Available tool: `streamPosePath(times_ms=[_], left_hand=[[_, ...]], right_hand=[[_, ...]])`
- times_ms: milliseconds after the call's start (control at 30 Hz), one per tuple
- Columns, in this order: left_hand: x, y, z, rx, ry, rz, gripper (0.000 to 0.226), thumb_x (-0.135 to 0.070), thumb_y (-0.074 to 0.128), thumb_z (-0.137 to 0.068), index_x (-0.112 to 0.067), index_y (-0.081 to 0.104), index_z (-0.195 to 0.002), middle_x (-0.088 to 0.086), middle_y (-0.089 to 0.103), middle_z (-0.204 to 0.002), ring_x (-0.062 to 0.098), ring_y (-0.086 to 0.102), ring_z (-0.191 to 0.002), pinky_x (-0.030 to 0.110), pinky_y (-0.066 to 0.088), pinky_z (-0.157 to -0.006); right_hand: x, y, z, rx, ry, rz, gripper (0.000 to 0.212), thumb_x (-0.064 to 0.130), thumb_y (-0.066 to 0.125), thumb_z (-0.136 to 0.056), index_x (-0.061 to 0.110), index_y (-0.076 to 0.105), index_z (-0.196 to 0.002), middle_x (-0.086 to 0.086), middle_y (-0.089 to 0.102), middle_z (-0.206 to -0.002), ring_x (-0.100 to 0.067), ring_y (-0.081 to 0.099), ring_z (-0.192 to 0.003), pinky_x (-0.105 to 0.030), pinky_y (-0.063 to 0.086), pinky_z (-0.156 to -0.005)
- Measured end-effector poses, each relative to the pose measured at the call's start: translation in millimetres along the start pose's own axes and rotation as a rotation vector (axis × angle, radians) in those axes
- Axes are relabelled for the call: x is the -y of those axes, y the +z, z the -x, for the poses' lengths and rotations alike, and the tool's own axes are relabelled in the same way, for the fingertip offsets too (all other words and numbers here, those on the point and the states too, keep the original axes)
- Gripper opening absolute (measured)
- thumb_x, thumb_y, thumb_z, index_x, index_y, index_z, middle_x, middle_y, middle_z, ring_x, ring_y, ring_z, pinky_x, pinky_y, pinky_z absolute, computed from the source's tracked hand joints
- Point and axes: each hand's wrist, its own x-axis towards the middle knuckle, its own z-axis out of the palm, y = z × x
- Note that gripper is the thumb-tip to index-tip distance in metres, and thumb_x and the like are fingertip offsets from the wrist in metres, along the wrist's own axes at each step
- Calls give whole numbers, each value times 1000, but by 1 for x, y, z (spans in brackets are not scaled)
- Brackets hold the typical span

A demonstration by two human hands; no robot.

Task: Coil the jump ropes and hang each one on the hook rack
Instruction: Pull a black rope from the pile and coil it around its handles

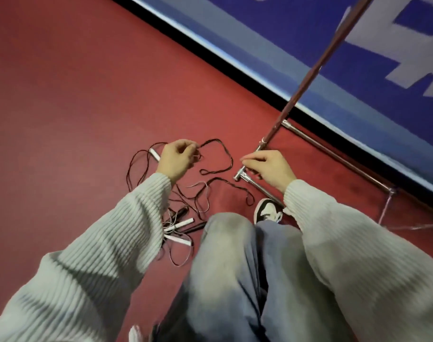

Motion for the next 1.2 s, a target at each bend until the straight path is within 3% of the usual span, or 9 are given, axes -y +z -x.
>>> streamPosePath(times_ms=[167,333,433,533,667,867,1000,1100,1200], left_hand=[[60,-5,-15,-62,-146,-5,20,-12,54,-103,-6,74,-103,3,70,-86,8,63,-67,27,53,-69],[114,-16,-23,-134,-276,-52,19,-11,54,-104,-3,71,-105,6,67,-83,10,59,-63,21,50,-60],[169,2,-20,-171,-449,-83,16,-12,55,-102,-3,67,-96,8,66,-75,9,57,-51,20,45,-49],[226,40,-5,-122,-751,6,17,-5,53,-99,-4,60,-83,6,61,-61,11,50,-41,15,37,-40],[293,72,16,-96,-906,-31,27,-6,53,-97,-11,56,-71,13,55,-66,19,51,-45,21,39,-45],[312,91,8,19,-824,-93,27,-20,57,-94,-14,62,-68,16,65,-75,27,61,-68,26,46,-55],[329,96,-9,30,-782,-137,40,-55,60,-70,-14,64,-69,15,68,-72,24,66,-67,37,54,-69],[344,103,-24,42,-744,-169,35,-45,53,-74,-13,66,-74,19,74,-82,37,73,-83,52,59,-80],[326,112,-37,-16,-678,-161,35,-43,51,-77,-12,67,-74,17,74,-78,37,73,-80,53,61,-77]], right_hand=[[-44,29,-49,143,101,-43,11,11,71,-93,12,80,-99,-19,74,-85,-12,59,-69,-18,48,-58],[-97,60,-82,271,135,27,11,20,74,-92,29,79,-89,8,74,-75,-4,61,-66,-24,48,-62],[-118,77,-89,322,148,24,9,21,75,-91,27,81,-94,6,76,-79,-3,62,-67,-23,49,-62],[-140,83,-92,393,177,12,9,21,74,-92,27,80,-95,2,77,-82,-3,64,-69,-20,50,-64],[-165,82,-97,417,218,-11,12,19,75,-91,29,80,-88,-1,77,-80,-6,65,-69,-22,50,-64],[-182,89,-105,422,290,-21,11,17,75,-91,27,80,-92,2,77,-79,-6,65,-71,-22,51,-65],[-187,90,-104,406,308,-45,11,19,73,-92,27,81,-96,2,78,-82,-5,66,-72,-19,51,-64],[-188,87,-102,376,326,-90,12,17,72,-93,25,81,-97,0,78,-83,-2,65,-69,-14,51,-62],[-192,89,-101,364,353,-122,13,15,72,-92,24,81,-95,-3,78,-82,-3,64,-68,-13,49,-60]])
